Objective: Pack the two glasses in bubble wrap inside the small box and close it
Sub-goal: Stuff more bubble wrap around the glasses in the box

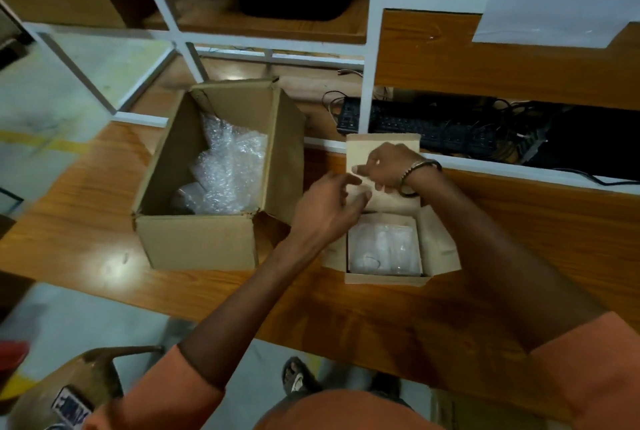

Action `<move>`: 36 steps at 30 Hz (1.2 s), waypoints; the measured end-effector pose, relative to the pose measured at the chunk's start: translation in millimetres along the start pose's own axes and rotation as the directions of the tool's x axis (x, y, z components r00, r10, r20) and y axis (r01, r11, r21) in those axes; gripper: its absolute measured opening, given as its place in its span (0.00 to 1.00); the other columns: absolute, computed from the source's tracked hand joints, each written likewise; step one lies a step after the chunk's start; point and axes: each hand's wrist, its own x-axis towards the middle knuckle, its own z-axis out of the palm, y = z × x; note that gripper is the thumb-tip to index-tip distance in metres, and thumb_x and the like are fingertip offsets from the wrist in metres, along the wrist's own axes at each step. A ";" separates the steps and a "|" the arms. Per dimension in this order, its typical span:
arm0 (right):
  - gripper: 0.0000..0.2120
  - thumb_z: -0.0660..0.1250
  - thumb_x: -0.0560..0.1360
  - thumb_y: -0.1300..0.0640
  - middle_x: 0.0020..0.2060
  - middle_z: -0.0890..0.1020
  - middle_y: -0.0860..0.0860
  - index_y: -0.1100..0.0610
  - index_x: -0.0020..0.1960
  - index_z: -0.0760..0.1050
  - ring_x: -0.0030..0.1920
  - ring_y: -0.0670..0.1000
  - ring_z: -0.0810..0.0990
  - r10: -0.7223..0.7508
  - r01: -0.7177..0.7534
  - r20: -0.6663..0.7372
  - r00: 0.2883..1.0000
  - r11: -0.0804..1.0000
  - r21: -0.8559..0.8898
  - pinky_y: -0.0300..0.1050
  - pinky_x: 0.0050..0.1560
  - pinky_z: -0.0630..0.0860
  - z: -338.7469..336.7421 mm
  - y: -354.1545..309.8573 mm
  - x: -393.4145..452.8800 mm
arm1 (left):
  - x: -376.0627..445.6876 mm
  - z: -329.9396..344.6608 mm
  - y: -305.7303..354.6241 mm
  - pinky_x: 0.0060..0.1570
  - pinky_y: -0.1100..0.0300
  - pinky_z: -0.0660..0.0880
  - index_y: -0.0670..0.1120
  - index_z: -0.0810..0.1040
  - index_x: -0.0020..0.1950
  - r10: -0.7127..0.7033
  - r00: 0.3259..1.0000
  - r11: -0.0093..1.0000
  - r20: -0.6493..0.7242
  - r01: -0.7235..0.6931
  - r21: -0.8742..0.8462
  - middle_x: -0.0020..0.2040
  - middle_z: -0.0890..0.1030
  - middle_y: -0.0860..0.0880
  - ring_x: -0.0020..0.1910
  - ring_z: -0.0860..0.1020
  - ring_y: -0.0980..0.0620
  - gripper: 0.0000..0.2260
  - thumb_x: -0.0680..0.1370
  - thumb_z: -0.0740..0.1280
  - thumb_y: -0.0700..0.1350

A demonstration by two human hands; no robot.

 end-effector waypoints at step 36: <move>0.14 0.65 0.79 0.57 0.37 0.81 0.49 0.50 0.36 0.80 0.43 0.51 0.81 -0.206 0.223 -0.170 0.964 0.271 0.936 0.52 0.51 0.79 -20.6 -108.3 19.8 | 10.4 -127.0 -82.4 0.64 0.60 0.77 0.45 0.74 0.75 0.178 0.908 0.907 -0.378 -0.301 -0.296 0.70 0.79 0.51 0.67 0.78 0.58 0.25 0.80 0.75 0.48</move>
